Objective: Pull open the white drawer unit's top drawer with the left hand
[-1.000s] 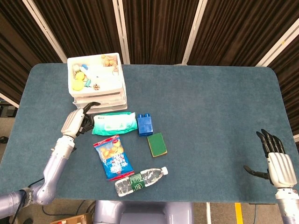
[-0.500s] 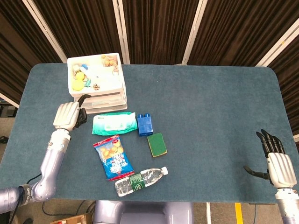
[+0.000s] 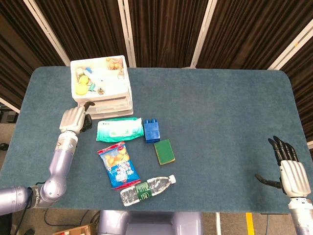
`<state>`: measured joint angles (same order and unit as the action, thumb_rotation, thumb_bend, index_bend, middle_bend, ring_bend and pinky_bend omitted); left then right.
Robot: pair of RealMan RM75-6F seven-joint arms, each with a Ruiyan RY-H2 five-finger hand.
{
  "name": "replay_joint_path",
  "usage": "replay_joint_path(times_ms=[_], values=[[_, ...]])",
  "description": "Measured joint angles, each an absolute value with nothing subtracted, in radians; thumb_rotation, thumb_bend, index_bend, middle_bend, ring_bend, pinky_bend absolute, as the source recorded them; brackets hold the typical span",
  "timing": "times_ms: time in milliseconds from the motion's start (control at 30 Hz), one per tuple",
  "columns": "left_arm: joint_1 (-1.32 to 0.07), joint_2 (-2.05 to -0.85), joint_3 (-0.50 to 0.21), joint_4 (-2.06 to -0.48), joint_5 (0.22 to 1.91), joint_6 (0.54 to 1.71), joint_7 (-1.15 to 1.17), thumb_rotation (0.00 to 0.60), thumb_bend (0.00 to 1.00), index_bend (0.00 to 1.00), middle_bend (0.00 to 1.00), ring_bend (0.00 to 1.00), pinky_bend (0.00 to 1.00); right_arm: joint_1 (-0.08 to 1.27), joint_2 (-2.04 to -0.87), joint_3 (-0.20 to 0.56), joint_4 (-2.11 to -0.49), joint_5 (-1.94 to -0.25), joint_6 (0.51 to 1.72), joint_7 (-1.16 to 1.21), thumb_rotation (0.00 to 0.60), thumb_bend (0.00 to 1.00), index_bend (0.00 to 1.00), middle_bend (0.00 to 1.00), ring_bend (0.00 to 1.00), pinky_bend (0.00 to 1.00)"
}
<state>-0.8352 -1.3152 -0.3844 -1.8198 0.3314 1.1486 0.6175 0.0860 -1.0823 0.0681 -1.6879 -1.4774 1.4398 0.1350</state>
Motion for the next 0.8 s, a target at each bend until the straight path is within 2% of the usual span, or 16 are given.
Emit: replay_joint_path(times_ms=[300, 800], values=[[-0.836, -1.292, -0.359, -1.888, 0.352, 1.142, 0.586, 0.600, 0.82, 0.29, 0.98, 0.94, 0.96, 0.085, -1.083, 0.067, -1.688, -1.481, 1.443, 0.134, 0.600, 0.08, 0.00, 0.00, 0.00, 0.00], [-0.805, -1.236, -0.297, -1.994, 0.434, 1.145, 0.518, 0.600, 0.82, 0.30, 0.98, 0.94, 0.96, 0.083, -1.085, 0.066, -1.690, -1.485, 1.446, 0.131, 0.600, 0.08, 0.00, 0.00, 0.00, 0.00]])
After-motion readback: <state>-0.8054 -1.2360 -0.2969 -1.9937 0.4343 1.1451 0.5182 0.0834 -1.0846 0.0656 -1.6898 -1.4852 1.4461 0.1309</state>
